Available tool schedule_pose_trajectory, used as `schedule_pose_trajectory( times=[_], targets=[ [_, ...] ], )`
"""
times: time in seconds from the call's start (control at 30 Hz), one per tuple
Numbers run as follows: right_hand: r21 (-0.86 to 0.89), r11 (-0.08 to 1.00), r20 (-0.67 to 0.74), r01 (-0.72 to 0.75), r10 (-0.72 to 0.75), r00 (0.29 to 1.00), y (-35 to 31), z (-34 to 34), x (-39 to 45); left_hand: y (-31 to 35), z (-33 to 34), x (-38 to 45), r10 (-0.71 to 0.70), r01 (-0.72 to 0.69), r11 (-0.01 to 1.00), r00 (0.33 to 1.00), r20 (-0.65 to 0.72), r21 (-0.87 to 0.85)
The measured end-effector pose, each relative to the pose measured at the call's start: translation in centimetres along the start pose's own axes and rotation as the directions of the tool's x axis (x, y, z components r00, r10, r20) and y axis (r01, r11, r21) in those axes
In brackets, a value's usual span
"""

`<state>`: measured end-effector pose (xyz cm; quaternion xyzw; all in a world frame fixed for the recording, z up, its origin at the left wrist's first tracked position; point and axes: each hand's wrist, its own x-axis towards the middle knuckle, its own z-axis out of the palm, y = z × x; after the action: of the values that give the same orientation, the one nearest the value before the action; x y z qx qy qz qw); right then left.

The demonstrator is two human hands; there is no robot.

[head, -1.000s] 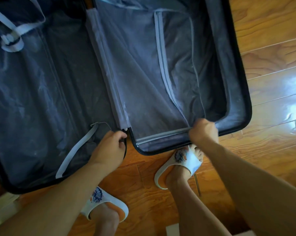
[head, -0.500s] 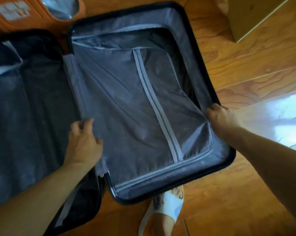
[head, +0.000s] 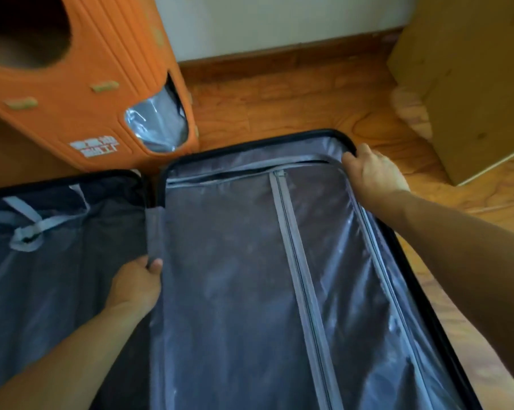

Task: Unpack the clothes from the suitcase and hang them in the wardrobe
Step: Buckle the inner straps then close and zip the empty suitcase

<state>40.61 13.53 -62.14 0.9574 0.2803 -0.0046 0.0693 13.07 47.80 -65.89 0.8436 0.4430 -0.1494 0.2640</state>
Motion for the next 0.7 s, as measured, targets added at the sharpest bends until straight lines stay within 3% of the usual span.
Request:
schedule_pose_trajectory(
  times=[0.2,0.3,0.37,0.47,0.6,0.7],
  targets=[
    [-0.021,1.000,0.092,-0.007,0.009,0.996,-0.3,-0.1,3.5,-0.1,-0.3,0.5,-0.044,0.041,0.999,0.991,0.123,0.024],
    [0.145,0.961,0.183,-0.235,0.207,0.961,-1.4,1.0,4.4,-0.6,-0.8,0.2,-0.028,0.038,0.998,0.982,0.187,-0.049],
    [0.339,0.846,0.224,-0.412,0.353,0.908,-2.5,1.2,5.3,-1.1,-0.8,-0.5,0.008,0.031,0.988,0.968,0.252,-0.152],
    [0.397,0.742,0.275,-0.541,0.466,0.841,-4.3,1.3,5.9,-1.6,-0.6,-0.8,0.022,0.057,0.967,0.951,0.307,-0.248],
    [0.387,0.774,0.236,-0.500,0.442,0.866,-6.5,0.6,6.9,-1.5,-0.4,-0.6,-0.012,0.089,0.968,0.951,0.310,-0.237],
    [0.420,0.816,0.213,-0.398,0.338,0.917,-10.6,-0.6,9.8,-1.6,0.1,-0.2,-0.019,0.099,0.966,0.949,0.316,-0.238]
  ],
)
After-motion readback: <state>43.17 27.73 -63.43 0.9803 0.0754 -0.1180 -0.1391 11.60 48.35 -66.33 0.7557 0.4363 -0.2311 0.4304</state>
